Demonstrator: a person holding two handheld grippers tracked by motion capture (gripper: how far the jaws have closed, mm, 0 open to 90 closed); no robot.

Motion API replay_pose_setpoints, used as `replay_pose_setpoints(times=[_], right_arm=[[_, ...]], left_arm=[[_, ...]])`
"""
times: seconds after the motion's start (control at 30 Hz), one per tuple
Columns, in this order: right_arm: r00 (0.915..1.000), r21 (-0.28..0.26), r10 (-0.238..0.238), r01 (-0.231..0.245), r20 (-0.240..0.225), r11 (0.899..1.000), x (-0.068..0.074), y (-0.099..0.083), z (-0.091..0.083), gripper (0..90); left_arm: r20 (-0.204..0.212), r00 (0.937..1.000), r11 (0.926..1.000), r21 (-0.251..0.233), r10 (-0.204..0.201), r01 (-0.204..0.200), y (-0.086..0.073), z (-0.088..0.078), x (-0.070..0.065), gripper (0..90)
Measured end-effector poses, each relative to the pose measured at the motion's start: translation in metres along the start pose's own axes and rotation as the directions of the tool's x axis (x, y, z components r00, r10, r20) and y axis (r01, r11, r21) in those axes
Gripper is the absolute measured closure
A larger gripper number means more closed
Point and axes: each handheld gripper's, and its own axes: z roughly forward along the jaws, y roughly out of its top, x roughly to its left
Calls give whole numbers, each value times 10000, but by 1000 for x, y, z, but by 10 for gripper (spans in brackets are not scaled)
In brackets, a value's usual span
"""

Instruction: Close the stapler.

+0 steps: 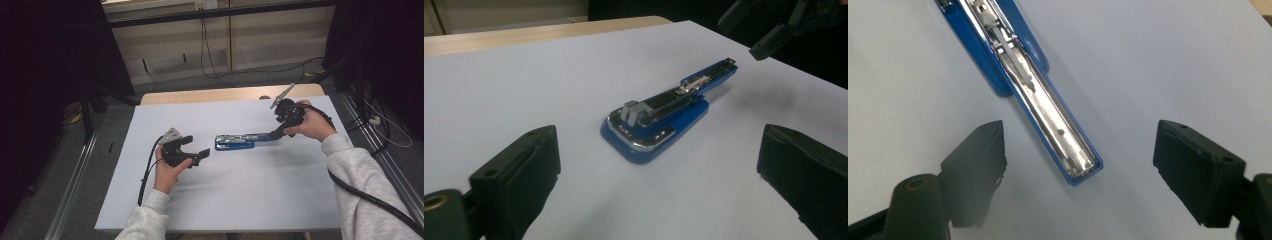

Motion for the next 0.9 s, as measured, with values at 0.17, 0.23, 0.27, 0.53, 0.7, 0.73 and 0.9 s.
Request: replay_pose_setpoints(times=[0.17,0.23,0.27,0.53,0.7,0.73,0.9], right_arm=[[9997,-118,221,-220,87,9997,-4,-9,-3,230],[9992,-219,371,-368,131,9991,-6,-12,-4,248],[9992,-219,371,-368,131,9991,-6,-12,-4,248],[9970,-305,644,-632,418,9975,-10,-22,-12,401],[9958,-227,680,-667,616,9975,-12,-28,-13,513],[9958,-227,680,-667,616,9975,-12,-28,-13,513],[9944,-74,802,-799,691,9968,-12,-36,-9,668]], left_arm=[[-178,9998,9999,140,62,-59,1,8,2,156],[-289,9996,9999,154,70,-66,2,10,3,187],[-289,9996,9999,154,70,-66,2,10,3,235],[-708,9975,9984,547,-83,122,4,23,6,554],[-814,9966,9962,846,-115,184,3,30,9,754],[-734,9972,9962,848,-136,198,3,32,10,754],[-716,9974,9930,1172,-55,139,4,39,9,858]])
